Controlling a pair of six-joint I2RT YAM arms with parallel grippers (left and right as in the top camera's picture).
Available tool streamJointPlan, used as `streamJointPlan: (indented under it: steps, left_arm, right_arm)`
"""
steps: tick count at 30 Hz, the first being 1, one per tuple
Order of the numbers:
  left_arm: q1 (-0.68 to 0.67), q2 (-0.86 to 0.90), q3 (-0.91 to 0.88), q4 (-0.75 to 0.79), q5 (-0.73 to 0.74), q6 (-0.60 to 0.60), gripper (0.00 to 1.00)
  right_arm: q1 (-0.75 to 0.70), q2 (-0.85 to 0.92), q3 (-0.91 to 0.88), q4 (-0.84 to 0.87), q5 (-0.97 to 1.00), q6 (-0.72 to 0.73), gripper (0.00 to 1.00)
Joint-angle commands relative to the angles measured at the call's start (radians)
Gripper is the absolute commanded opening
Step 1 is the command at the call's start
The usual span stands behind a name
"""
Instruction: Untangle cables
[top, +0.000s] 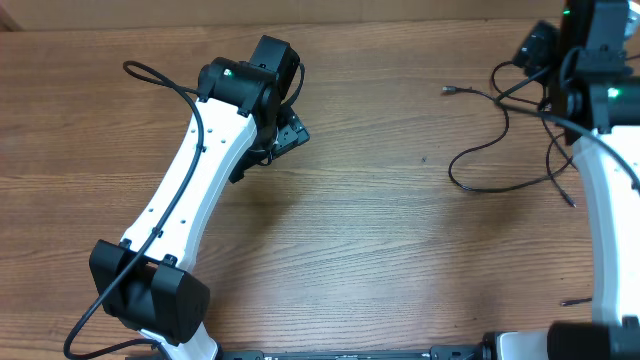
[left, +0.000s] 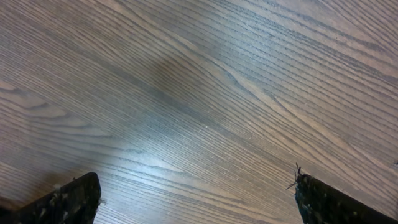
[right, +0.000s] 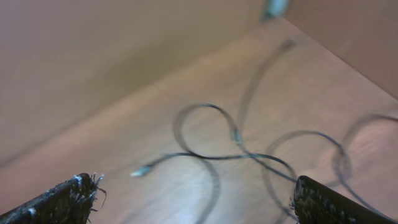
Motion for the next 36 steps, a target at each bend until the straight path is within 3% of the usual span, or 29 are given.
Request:
streamJointPlan:
  steps: [1,7,10,13,18,23,29,34,36]
  left_arm:
    - [-0.001,-0.006,0.001,0.000,-0.015,0.008,1.00]
    - [-0.001,-0.006,0.001,0.000,-0.015,0.008,1.00]
    - [-0.001,-0.006,0.001,0.000,-0.015,0.008,1.00]
    - [-0.001,-0.006,0.001,0.000,-0.015,0.008,1.00]
    - [-0.001,-0.006,0.001,0.000,-0.015,0.008,1.00]
    - [-0.001,-0.006,0.001,0.000,-0.015,0.008,1.00]
    - [-0.001,-0.006,0.001,0.000,-0.015,0.008,1.00]
    - [-0.001,-0.006,0.001,0.000,-0.015,0.008,1.00]
    - [-0.001,-0.006,0.001,0.000,-0.015,0.008,1.00]
  right_arm:
    - [0.061,-0.194,0.011,0.070,-0.005,0.008,1.00]
    - [0.087,-0.425,0.011,0.242,-0.005,0.008,1.00]
    - [0.087,-0.502,0.011,0.246,-0.005,-0.005,1.00]
    - [0.087,-0.546,0.011,0.224,0.000,-0.110,1.00]
    - [0.087,-0.532,0.010,0.189,-0.007,-0.134,1.00]
    - [0.085,-0.401,0.010,0.011,-0.005,-0.088,1.00]
    - [0.014,-0.113,0.010,-0.258,0.198,0.386,1.00]
    - [-0.110,0.129,0.010,-0.253,0.155,0.384,1.00]
    - [-0.163,0.216,0.010,-0.194,0.031,0.245,1.00]
